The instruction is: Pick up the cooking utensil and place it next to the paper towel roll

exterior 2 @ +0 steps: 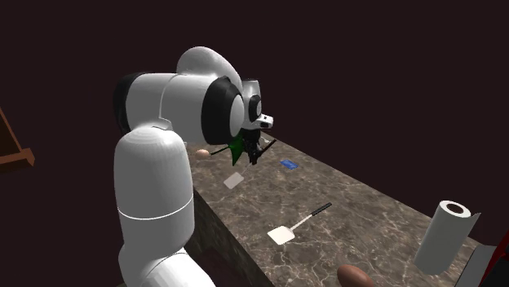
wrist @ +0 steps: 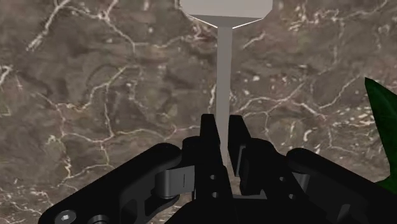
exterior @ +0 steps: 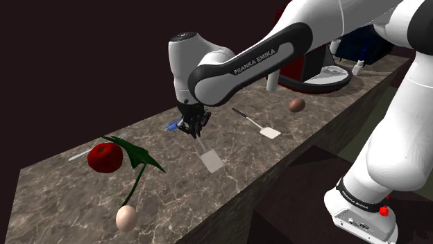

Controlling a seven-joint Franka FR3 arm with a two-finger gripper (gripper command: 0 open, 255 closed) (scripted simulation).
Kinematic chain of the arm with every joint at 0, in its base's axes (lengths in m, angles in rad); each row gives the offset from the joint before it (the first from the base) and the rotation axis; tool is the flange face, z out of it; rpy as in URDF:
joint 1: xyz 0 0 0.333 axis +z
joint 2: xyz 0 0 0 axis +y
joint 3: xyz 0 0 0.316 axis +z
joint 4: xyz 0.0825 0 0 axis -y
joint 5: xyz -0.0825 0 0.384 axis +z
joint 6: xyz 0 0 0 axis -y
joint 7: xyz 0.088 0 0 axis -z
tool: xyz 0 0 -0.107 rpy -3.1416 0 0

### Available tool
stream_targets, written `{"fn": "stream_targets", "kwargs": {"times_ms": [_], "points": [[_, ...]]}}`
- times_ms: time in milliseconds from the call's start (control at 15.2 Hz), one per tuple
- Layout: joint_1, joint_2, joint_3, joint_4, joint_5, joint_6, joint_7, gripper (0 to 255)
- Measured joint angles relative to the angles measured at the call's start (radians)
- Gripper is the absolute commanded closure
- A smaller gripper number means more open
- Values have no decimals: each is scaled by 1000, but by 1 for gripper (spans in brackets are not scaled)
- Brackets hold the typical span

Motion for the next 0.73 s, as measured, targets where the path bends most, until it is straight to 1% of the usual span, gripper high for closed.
{"fn": "stream_targets", "kwargs": {"times_ms": [726], "points": [[-4,-43,2,102,29,-139,-24,255]]}}
